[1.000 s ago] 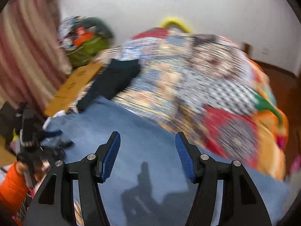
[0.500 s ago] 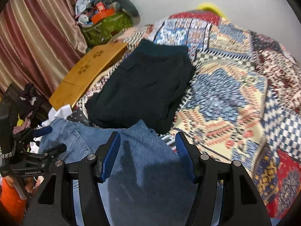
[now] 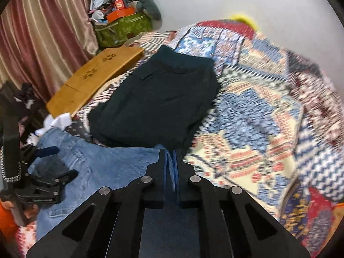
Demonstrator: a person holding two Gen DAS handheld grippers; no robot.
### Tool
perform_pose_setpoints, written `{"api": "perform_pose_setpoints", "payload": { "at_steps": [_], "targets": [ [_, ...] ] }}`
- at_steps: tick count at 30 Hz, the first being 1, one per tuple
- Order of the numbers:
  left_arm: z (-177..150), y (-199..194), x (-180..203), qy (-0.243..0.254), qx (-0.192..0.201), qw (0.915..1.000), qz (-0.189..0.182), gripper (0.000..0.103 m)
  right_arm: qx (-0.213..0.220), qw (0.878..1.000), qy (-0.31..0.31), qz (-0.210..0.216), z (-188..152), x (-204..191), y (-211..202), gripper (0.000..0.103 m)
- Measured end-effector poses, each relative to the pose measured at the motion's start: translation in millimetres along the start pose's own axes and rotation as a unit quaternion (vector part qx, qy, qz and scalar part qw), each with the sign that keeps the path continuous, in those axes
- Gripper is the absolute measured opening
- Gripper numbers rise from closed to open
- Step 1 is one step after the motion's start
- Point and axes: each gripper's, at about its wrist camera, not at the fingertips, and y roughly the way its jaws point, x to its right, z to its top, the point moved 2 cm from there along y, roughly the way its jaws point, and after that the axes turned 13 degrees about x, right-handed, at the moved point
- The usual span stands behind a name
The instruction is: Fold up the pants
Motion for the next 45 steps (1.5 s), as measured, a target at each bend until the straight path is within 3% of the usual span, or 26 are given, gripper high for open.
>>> {"api": "perform_pose_setpoints", "payload": {
  "at_steps": [2,4,6,8,14,20,22,23,24,27,30,33,38,45],
  "targets": [
    [1.4,-2.7,-1.7,-0.001,-0.010,0.9999,0.009,0.089,0.013,0.999,0.005,-0.040,3.3,10.9,-12.2,0.005],
    [4.6,-9.8,-0.4,0.012,-0.018,0.9995,0.024,0.089,0.008,0.998,0.041,-0.048,3.4,30.2,-31.2,0.009],
    [10.4,-20.4,2.9,0.024,-0.015,0.9992,0.029,0.089,-0.004,0.997,0.076,-0.035,-0.8,47.5,-53.3,0.027],
    [21.7,-37.5,8.3,0.026,0.003,0.9993,0.026,0.089,0.008,0.996,0.086,-0.030,-6.9,60.2,-85.7,0.054],
    [58.3,-81.1,56.7,0.025,0.060,0.9977,-0.021,0.092,0.068,0.985,0.101,-0.121,-51.6,97.3,-209.3,0.072],
    [47.9,-74.1,139.7,0.089,0.033,0.9931,-0.069,0.094,0.076,0.956,0.192,-0.210,-136.3,147.5,-290.6,0.074],
    [36.4,-65.4,170.3,0.127,0.010,0.9883,-0.084,0.094,0.064,0.940,0.231,-0.243,-168.0,164.3,-306.2,0.074],
    [28.1,-59.2,190.0,0.150,-0.017,0.9820,-0.114,0.094,0.056,0.931,0.251,-0.258,-184.7,171.6,-311.6,0.074],
    [23.1,-56.6,202.7,0.163,-0.029,0.9779,-0.128,0.095,0.046,0.922,0.275,-0.267,-203.3,178.5,-316.8,0.074],
    [23.6,-59.4,229.0,0.193,-0.013,0.9750,-0.110,0.094,0.025,0.904,0.330,-0.270,-246.6,189.5,-325.8,0.074],
    [28.1,-51.6,247.4,0.184,-0.041,0.9729,-0.134,0.094,0.022,0.888,0.361,-0.282,-278.3,194.9,-331.3,0.074],
    [28.3,-44.7,264.7,0.187,-0.043,0.9731,-0.128,0.096,0.016,0.876,0.391,-0.281,-291.2,201.6,-329.9,0.074],
    [24.2,-43.1,271.6,0.204,-0.017,0.9727,-0.110,0.100,0.043,0.858,0.438,-0.263,-299.1,213.7,-331.6,0.074],
    [22.9,-40.9,271.8,0.202,-0.002,0.9736,-0.107,0.102,0.066,0.817,0.512,-0.258,-318.1,252.7,-316.9,0.074]
  ]
}}
